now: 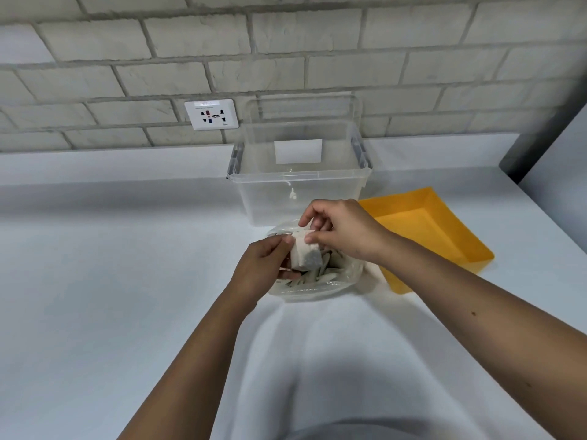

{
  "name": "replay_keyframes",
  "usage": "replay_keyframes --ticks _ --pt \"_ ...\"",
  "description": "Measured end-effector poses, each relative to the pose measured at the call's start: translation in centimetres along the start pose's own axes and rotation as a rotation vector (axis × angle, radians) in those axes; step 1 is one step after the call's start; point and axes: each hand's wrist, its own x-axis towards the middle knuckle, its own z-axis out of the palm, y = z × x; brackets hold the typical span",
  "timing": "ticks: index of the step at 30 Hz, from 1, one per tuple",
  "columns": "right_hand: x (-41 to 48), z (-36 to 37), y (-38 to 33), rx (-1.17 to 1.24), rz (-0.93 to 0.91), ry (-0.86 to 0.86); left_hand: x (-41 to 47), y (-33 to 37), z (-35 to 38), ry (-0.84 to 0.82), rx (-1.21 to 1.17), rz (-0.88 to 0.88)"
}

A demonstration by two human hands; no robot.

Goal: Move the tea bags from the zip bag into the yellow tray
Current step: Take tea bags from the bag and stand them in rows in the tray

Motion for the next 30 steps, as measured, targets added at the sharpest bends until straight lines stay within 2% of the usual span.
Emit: replay_keyframes --ticks 5,9,12,16,22,25,30 --pt "0.5 1.4 0.0 0.204 0.049 0.025 0.0 -0.5 -0.4 0.022 -0.010 -0.023" --pt "0.0 1.9 2.0 0.279 0.101 0.142 0.2 -1.2 -0.8 0.242 0.074 0.039" --pt "-0.8 2.7 3.6 0.046 0.121 0.187 0.4 -1.7 -1.6 0.342 0.120 0.067" --pt "-1.2 4.4 4.4 -0.192 0.058 0.180 0.6 -1.7 -1.6 0.345 0.144 0.077" --pt "-0.3 5.4 4.2 -0.363 0.001 0.284 0.7 -1.7 -1.3 0.344 0.196 0.083" --pt "0.2 5.4 4.2 -0.375 -0.029 0.298 0.6 -1.5 -1.4 0.342 0.187 0.084" --pt "0.6 4.6 3.2 -0.489 -0.009 0.154 0.6 -1.4 -1.5 0.340 0.194 0.084"
